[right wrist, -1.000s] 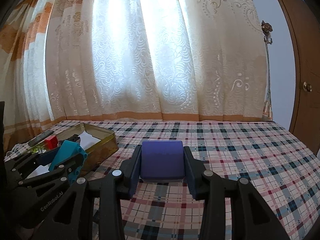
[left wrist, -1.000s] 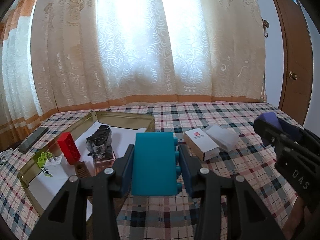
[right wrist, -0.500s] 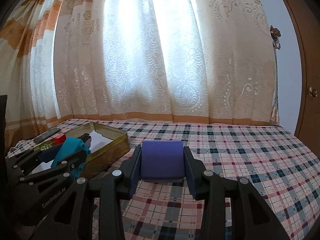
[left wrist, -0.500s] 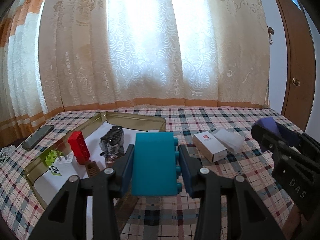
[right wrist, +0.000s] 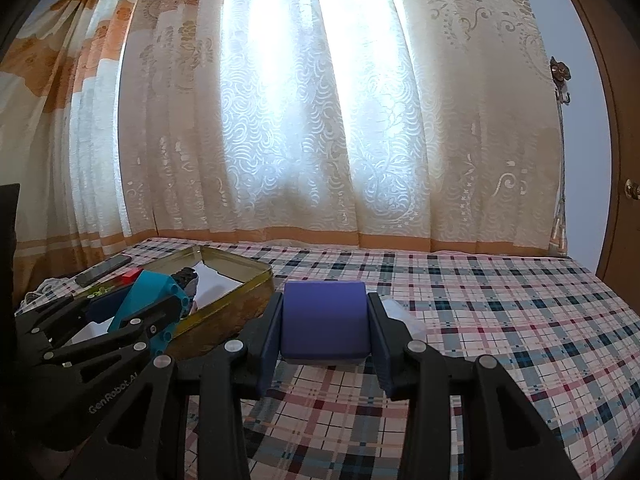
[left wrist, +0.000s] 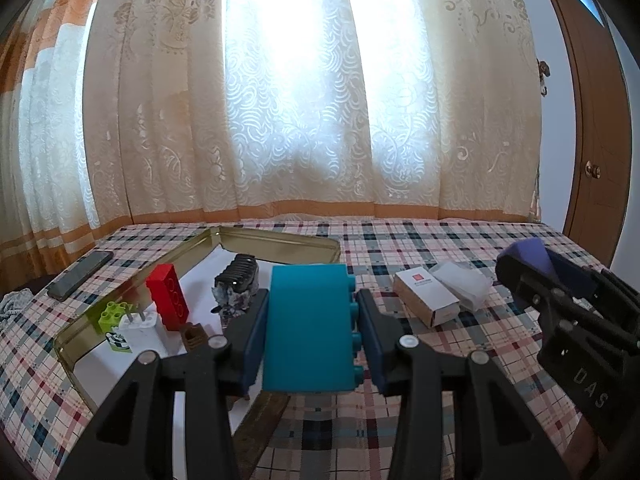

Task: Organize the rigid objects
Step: 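Carry the teal block with the left tool over the tray while the right tool carries the purple cube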

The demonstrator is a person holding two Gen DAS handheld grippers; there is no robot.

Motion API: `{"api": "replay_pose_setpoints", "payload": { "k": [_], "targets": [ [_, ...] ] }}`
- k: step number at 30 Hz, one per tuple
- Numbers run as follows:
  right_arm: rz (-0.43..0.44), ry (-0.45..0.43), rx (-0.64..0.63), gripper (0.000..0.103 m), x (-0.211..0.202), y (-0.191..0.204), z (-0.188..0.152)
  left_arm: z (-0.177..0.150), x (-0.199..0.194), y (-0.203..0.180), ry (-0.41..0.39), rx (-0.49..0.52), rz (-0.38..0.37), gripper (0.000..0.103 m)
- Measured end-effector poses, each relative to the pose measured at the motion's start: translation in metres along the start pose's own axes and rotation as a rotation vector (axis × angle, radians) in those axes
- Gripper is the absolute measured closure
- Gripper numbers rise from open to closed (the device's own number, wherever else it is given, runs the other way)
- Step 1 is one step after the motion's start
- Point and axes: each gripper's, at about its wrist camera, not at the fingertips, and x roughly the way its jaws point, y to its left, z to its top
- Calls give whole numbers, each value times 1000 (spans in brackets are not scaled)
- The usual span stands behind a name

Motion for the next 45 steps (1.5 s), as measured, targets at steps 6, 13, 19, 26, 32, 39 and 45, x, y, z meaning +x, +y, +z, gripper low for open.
{"api": "replay_pose_setpoints", "payload": {
  "k": [6,13,19,26,32,39,45],
  "targets": [
    [12,-5,-9,60,-1,6,0,-1,-1,3,-7,-1,1,61],
    [29,-5,-17,60,1,13,0,-2,-5,9,-21,-5,10,61],
    [44,-6,-28,60,2,21,0,-2,-6,15,-27,-9,18,61],
    [55,-9,-37,60,1,27,0,-3,-10,20,-37,-11,33,61],
    [63,-9,-42,60,2,32,0,-3,-10,25,-36,-11,41,61],
    [70,-13,-42,60,3,35,1,-4,-12,33,-44,-9,56,61],
    [80,-13,-49,60,3,42,0,-4,-13,41,-47,-9,69,61]
  ]
}}
